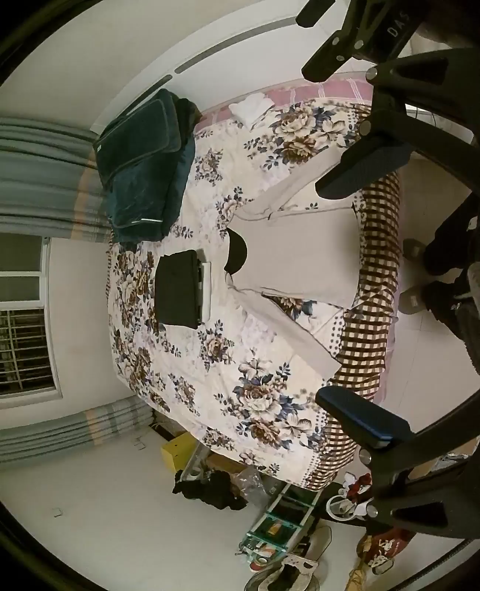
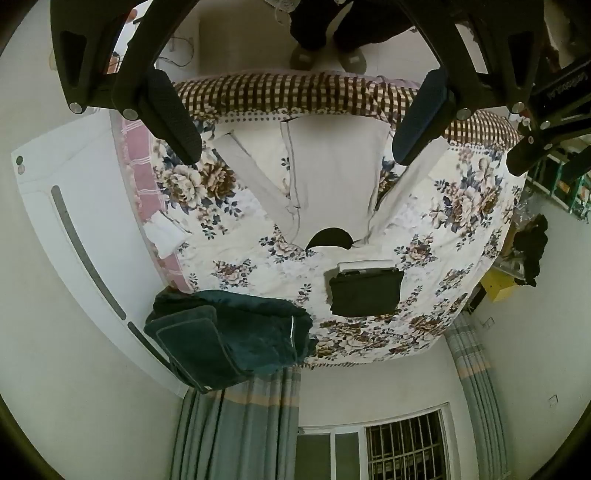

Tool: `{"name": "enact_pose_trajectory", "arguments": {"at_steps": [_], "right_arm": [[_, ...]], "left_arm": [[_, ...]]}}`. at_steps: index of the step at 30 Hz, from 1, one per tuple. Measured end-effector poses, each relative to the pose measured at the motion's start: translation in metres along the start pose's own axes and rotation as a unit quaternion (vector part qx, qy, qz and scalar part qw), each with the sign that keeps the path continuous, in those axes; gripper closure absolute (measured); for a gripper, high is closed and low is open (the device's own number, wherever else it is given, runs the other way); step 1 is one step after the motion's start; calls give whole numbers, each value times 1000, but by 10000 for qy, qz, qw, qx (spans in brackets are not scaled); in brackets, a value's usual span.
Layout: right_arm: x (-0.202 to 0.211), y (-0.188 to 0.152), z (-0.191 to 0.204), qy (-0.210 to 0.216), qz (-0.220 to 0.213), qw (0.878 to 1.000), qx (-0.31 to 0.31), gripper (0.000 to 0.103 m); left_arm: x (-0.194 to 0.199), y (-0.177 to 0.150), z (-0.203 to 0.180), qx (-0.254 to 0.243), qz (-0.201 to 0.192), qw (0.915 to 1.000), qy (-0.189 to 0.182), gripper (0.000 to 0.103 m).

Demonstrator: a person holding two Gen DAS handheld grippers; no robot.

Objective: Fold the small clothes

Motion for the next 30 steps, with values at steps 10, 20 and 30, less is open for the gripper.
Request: {"name": "enact_pose_trajectory", "arguments": {"at_steps": [10,20,30], "right_arm": [[-4,0,5,-54,13,9999,93,0],[-2,3,6,-99,41,9998,146,0],[-3,5,7,-85,61,9998,140,0]], "left_arm": [[1,-1,-1,30,-4,10000,-33,0],[-2,0,-2,71,-9,10000,-54,0],[-4,2,-3,44,-15,10000,-27,0]]}}
Point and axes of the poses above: each gripper's, at about its wrist camera, not at the fingertips, and x roughly against the way its jaws point, z to its left, y to its top, the point moved 10 cm from there along -x, roughly the way its jaws point, and after that the axes turned 6 degrees about x, right-handed, at the moved point
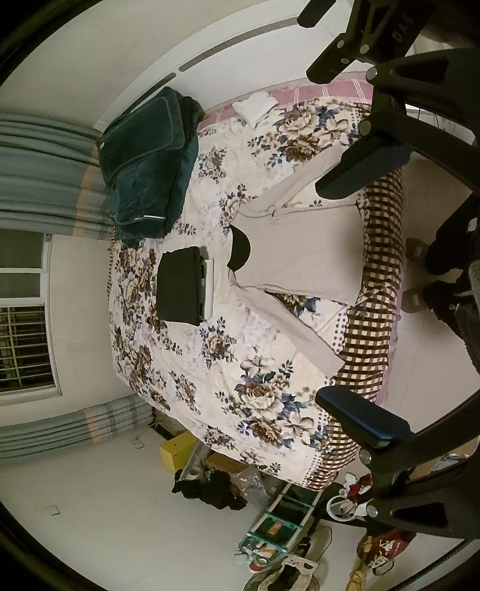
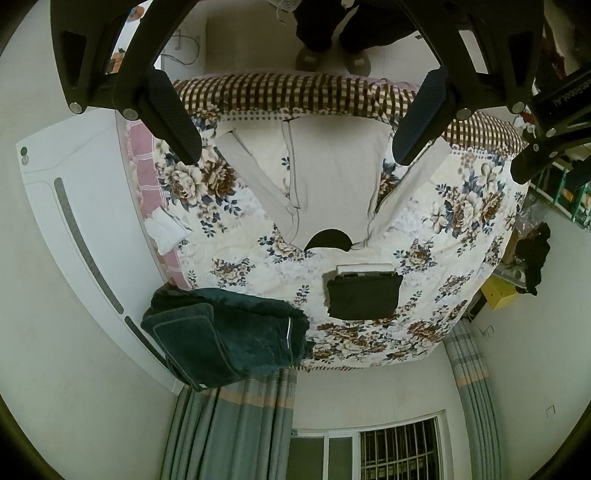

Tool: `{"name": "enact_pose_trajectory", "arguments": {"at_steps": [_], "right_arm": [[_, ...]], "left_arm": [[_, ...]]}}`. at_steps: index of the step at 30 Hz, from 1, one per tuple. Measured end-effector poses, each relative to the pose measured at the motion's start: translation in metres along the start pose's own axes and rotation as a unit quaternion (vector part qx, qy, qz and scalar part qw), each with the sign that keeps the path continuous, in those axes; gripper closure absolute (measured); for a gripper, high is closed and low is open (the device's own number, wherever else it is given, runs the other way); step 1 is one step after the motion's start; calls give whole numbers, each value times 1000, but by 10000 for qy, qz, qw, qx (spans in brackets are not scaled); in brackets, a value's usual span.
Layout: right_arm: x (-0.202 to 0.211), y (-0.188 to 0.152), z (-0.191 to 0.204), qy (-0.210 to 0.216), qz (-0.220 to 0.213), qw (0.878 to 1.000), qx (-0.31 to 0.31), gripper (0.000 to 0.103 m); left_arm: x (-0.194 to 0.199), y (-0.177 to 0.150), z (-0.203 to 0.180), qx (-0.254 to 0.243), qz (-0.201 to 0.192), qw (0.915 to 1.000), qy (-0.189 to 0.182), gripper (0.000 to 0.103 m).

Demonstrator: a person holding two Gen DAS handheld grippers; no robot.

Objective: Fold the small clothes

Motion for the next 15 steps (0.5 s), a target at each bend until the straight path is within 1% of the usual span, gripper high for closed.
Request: {"name": "enact_pose_trajectory", "arguments": {"at_steps": [2,15], "right_arm": [[0,0,1,-8,-6,10000,9,0],[-1,2,1,6,4,10000,5,0]], "left_arm": [[-1,8,5,5,8,10000,-2,0],[-3,11,1,-14,24,10000,-1,0]]}}
Point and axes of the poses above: each gripper's, at about its wrist camera, not at the fingertips, and x roughly against the way its jaws point, z to its left, y to its top, the point moved 10 cm from there along -x, roughly the way its jaws point, and after that the axes turned 6 degrees about x, right-handed, at the moved point
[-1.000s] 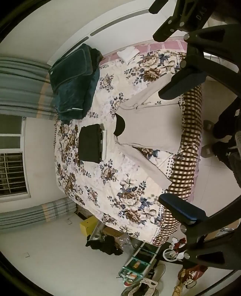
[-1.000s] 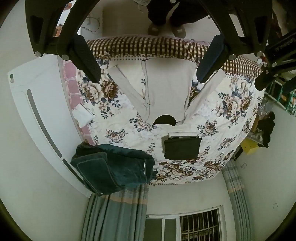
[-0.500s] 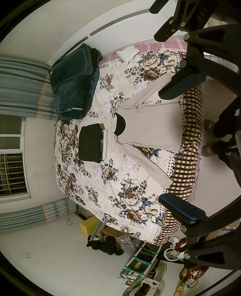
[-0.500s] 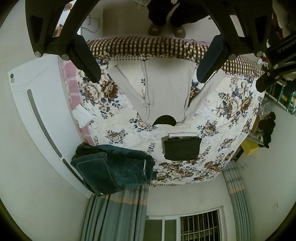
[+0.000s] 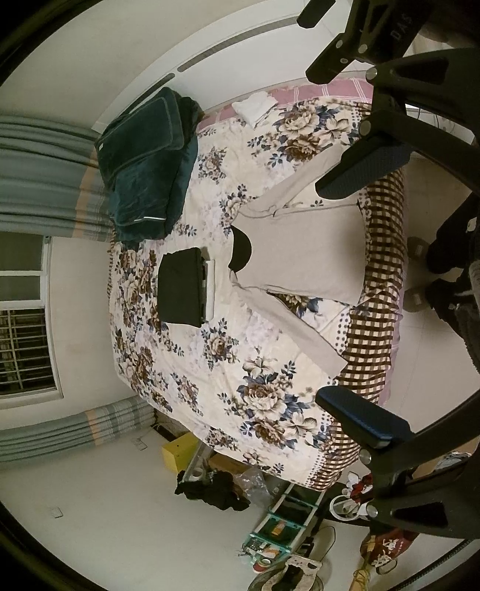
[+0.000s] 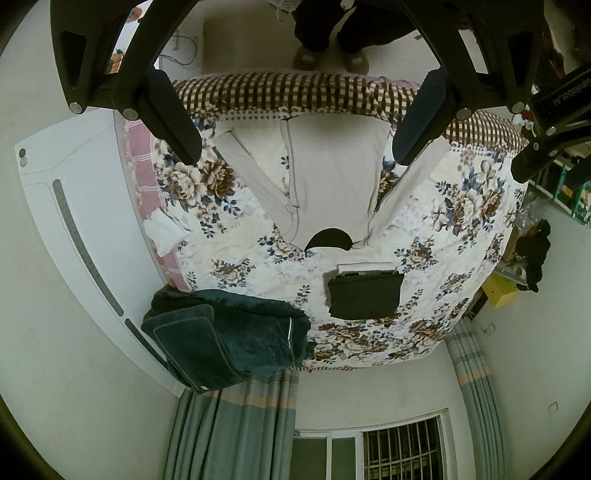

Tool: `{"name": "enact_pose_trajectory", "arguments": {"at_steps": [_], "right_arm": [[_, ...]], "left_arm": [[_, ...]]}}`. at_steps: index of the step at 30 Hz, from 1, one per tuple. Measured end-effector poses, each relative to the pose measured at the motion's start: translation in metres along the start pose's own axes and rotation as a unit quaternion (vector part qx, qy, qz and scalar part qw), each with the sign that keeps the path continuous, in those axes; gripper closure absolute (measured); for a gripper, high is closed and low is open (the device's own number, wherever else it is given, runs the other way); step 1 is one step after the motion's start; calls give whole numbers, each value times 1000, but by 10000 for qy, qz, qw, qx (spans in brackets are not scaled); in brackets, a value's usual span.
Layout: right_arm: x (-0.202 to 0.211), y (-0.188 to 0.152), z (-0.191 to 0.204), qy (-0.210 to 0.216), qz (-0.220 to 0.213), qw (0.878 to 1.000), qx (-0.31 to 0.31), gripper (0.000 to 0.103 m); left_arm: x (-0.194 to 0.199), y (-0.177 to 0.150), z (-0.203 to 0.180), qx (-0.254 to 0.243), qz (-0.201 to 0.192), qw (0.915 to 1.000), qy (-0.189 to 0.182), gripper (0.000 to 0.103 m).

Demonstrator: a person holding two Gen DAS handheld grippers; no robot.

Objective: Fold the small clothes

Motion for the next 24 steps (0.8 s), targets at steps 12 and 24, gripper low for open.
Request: {"name": "enact_pose_trajectory", "arguments": {"at_steps": [12,24], "right_arm": [[0,1,0,2,-2,10000,-11,0],[-1,3,2,20,-9,10000,-23,0]], "left_arm": [[-2,3,-1,-8,-24,10000,-5,0],[-3,5,-6,-31,-28,10000,-6,0]]}}
Point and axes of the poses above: each gripper's, at about its wrist camera, not at the fingertips, and x roughly against the way its jaws point, z to its left, y to its top, the point moved 10 cm from there along -x, roughly the way its jaws point, and after that the axes turned 6 degrees about x, right-handed, at the moved point
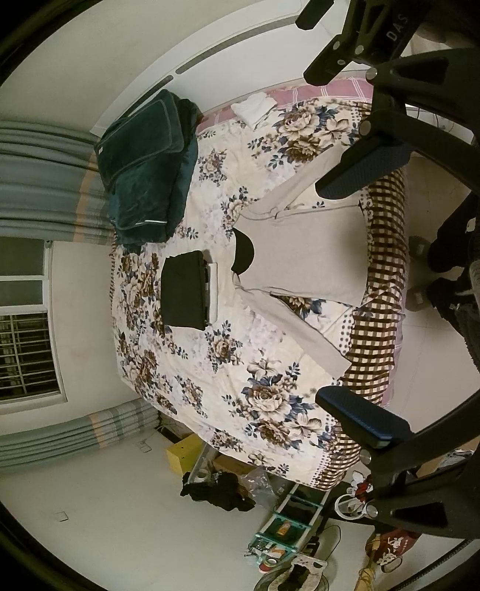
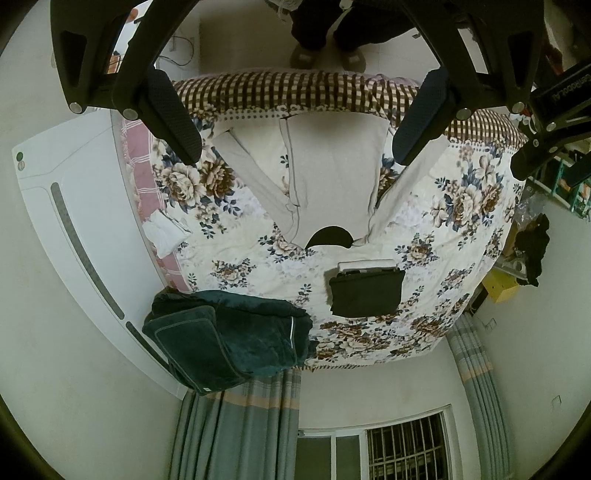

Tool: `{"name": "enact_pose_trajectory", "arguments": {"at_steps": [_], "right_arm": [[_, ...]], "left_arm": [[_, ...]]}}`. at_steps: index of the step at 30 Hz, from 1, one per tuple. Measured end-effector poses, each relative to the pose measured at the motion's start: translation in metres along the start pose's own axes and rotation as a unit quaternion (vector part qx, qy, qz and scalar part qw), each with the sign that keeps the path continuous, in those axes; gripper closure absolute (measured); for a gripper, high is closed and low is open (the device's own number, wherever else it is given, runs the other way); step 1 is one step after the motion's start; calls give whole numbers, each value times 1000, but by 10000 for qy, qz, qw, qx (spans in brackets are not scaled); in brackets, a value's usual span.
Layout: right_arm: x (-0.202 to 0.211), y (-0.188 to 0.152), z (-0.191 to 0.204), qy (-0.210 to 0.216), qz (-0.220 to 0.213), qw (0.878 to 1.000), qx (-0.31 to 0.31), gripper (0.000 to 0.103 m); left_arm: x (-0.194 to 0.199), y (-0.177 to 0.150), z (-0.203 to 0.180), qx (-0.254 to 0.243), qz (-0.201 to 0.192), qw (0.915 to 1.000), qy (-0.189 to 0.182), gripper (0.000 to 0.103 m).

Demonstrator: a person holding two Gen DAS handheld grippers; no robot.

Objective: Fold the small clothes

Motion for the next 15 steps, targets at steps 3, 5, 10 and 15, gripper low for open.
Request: {"name": "enact_pose_trajectory", "arguments": {"at_steps": [3,5,10,15], "right_arm": [[0,0,0,0,-8,10000,-3,0],[0,0,-1,13,-3,10000,-5,0],[0,1,-1,8,-7,10000,-16,0],[0,2,-1,17,-9,10000,-18,0]], "left_arm": [[0,4,-4,-27,-20,10000,-2,0],[1,6,-7,-37,-20,10000,-10,0],[2,8,-8,-37,-41,10000,-8,0],[5,12,-9,-40,-89,9999,-23,0]]}}
Point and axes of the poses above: each gripper's, at about its wrist camera, not at the fingertips, and x roughly against the way its jaws point, z to its left, y to its top, the point moved 10 cm from there along -x, roughly the way its jaws point, and after that the axes turned 6 degrees about x, right-handed, at the moved point
